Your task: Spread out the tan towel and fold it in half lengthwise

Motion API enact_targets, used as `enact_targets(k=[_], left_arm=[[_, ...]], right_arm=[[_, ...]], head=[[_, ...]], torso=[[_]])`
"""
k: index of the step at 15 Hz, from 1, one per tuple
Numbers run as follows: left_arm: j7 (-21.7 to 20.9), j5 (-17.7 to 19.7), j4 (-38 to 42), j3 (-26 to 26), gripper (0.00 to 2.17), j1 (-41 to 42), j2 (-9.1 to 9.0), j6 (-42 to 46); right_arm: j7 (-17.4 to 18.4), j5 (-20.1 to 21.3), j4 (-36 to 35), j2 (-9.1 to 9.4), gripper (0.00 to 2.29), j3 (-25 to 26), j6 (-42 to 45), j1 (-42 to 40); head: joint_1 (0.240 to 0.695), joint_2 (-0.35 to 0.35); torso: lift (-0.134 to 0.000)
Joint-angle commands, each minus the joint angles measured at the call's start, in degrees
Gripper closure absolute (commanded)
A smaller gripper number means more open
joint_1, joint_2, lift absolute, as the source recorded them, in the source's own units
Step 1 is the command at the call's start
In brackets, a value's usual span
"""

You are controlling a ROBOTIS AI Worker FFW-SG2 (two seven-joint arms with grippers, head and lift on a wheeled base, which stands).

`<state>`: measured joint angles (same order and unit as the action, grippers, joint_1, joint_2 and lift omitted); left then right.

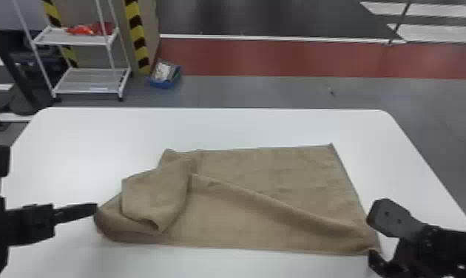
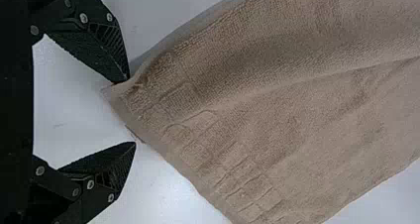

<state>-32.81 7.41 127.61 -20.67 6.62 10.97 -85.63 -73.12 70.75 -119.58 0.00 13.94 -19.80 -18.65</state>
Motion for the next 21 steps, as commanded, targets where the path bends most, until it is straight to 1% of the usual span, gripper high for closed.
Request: enact_targets(k=[1, 2, 5, 7, 9, 12, 13, 15, 16, 17, 18, 19, 20, 21], left_arm=[[-0.1, 0.1, 0.1, 0.0, 2.15, 0.1, -0.16, -0.1], [0.0, 0.1, 0.0, 0.0, 2.15, 0.1, -0.25, -0.1], [0.8, 0.1, -0.3, -0.4, 2.15, -0.1, -0.16, 0.2], [1.5, 0.3, -1.0, -1.5, 2.15, -0.6, 0.02, 0.9], [1.7, 1.5, -2.9, -4.4, 2.15, -2.4, 0.37, 1.1], [1.5, 2.2, -6.3, -9.4, 2.15, -4.3, 0.81, 0.9], [1.4, 2.5, -7.3, -10.7, 2.15, -4.5, 0.98, 0.6], [0.6, 2.8, -8.0, -11.1, 2.15, -4.4, 1.07, 0.1], [-0.7, 3.2, -7.9, -10.8, 2.15, -4.3, 0.98, -1.5], [-2.8, 3.3, -7.5, -9.9, 2.06, -4.3, 0.98, -2.6], [-5.6, 3.3, -6.8, -8.3, 1.47, -4.3, 0.98, -2.6], [-8.6, 3.3, -5.9, -6.4, 0.73, -4.2, 0.90, -2.4], [-10.5, 3.3, -5.0, -4.2, 0.31, -3.8, 0.90, -1.9], [-10.8, 3.1, -4.2, -1.8, 0.20, -3.4, 0.81, 0.1]], right_arm=[[-0.4, 0.5, 0.0, 0.05, 0.59, -0.4, 0.3, 0.1], [-1.1, 0.4, -0.1, 0.05, 0.76, -0.4, 0.5, 0.2], [-1.5, -0.7, -0.6, 0.05, 1.71, 0.2, 1.0, 0.2], [-0.7, -2.6, -1.8, 0.05, 2.05, 0.8, 0.3, 0.6], [1.2, -2.8, -3.1, 0.05, 2.06, 2.2, -0.7, 1.7], [1.1, -3.6, -5.7, 0.05, 2.06, 5.9, -2.3, 2.2], [0.9, -4.7, -6.3, 0.05, 2.06, 7.6, -3.2, 2.2], [0.3, -5.5, -6.8, 0.05, 2.06, 9.2, -3.2, 1.5], [0.3, -5.5, -7.2, 0.05, 2.06, 9.4, -3.2, 1.2], [0.3, -5.5, -7.2, 0.05, 2.06, 9.4, -3.2, 1.1], [0.3, -5.5, -7.2, 0.05, 2.06, 9.3, -3.4, 1.0], [0.3, -5.3, -7.2, 0.05, 2.06, 8.9, -3.2, 0.7], [0.3, -5.0, -7.2, 0.05, 2.06, 8.6, -3.2, 0.6], [0.3, -4.8, -7.2, 0.05, 2.06, 8.3, -3.4, 0.5]], head=[[0.695, -0.034], [0.695, -0.030], [0.695, -0.023], [0.695, -0.017], [0.695, -0.005], [0.695, 0.005], [0.695, 0.009], [0.695, 0.012], [0.695, 0.009], [0.695, 0.003], [0.695, -0.008], [0.695, -0.025], [0.695, -0.069], [0.695, -0.095]], torso=[[-0.125], [-0.125], [-0.125], [-0.125], [-0.125], [-0.125], [-0.125], [-0.125], [-0.125], [-0.125], [-0.125], [-0.125], [-0.125], [-0.125]])
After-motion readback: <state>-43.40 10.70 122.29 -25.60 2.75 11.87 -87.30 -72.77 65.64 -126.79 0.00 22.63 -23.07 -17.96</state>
